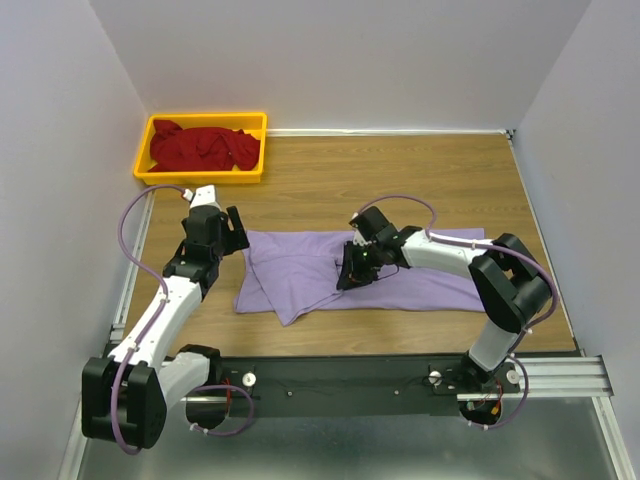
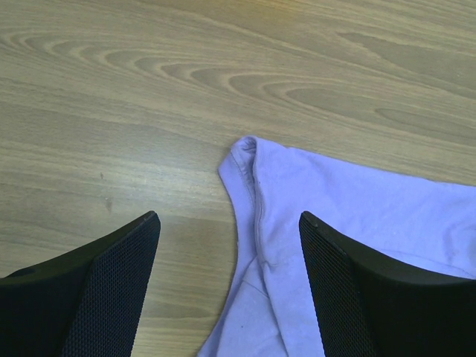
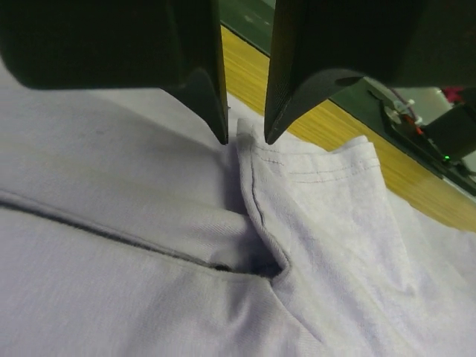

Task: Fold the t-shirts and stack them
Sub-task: Fold the tshirt

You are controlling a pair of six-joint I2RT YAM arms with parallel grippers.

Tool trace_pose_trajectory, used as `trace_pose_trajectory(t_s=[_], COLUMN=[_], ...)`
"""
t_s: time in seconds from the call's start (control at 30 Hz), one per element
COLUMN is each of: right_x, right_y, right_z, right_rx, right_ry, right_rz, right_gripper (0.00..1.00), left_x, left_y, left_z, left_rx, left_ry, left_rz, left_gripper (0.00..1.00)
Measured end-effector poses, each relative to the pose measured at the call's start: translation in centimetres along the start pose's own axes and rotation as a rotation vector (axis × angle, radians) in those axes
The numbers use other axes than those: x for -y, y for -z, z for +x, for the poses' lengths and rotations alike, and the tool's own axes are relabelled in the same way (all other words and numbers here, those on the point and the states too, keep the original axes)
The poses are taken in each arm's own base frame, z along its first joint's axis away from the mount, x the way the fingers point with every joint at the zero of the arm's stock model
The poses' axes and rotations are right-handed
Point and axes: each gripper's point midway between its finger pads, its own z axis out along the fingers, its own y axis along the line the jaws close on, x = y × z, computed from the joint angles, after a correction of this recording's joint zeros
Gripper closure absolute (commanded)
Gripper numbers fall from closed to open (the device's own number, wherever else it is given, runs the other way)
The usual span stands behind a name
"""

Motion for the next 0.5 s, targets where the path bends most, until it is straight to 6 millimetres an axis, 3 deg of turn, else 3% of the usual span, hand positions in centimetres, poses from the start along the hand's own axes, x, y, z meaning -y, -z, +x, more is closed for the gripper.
trace_pose_trajectory(t_s=[0.17, 0.27, 0.37, 0.5], right_x=[0.7, 2.3, 5.5, 12.0], right_y=[1.8, 5.3, 9.3, 14.5], right_z=[-1.9, -5.3, -8.9, -12.5], right_rx=[0.065, 0.196, 0.339, 0.507], right_ry=[0.039, 0.032, -0.04, -0.196], right_rz=[0.072, 0.131, 0.195, 0.317], right_gripper=[0.59, 0.59, 0.58, 0.57], left_x=[0.9, 2.2, 3.7, 5.6], left_y=[-0.7, -1.7, -3.2, -4.8], left_z=[0.9, 1.6, 2.1, 3.4], left_rx=[-0.051, -0.113, -0.171, -0.246], left_ry=[-0.009, -0.019, -0.031, -0.061], left_rz=[0.042, 0.084, 0.117, 0.151], left_gripper=[0.18, 0.22, 0.25, 0.31])
